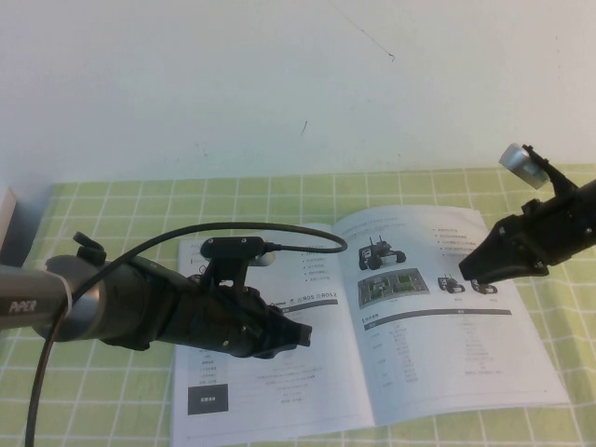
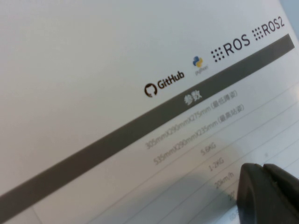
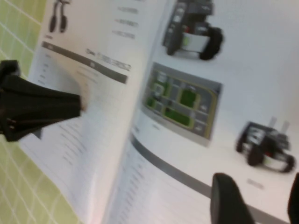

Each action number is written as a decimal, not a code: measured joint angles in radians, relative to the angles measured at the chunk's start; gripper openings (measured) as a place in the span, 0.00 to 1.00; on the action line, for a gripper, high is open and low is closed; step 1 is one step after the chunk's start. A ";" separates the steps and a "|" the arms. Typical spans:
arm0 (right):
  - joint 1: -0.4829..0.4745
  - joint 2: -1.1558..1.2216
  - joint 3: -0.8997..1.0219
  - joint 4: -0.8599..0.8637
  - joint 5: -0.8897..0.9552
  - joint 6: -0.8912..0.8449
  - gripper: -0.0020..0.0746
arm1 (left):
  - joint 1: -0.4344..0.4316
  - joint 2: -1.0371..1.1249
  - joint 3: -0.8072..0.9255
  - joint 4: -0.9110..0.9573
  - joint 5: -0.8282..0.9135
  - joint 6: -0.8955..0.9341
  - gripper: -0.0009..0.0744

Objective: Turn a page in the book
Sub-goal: Open the closed book

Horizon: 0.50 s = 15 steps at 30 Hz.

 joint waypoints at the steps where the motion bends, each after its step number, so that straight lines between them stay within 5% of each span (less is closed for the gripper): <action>1: -0.004 -0.005 0.000 -0.035 -0.007 0.017 0.39 | 0.000 0.000 0.000 0.000 0.000 0.000 0.01; 9: -0.011 -0.007 0.000 -0.198 -0.055 0.090 0.27 | 0.000 0.000 0.000 0.000 0.000 0.000 0.01; 15: -0.011 -0.007 0.000 -0.241 -0.088 0.114 0.40 | 0.000 0.000 0.000 0.000 0.000 0.000 0.01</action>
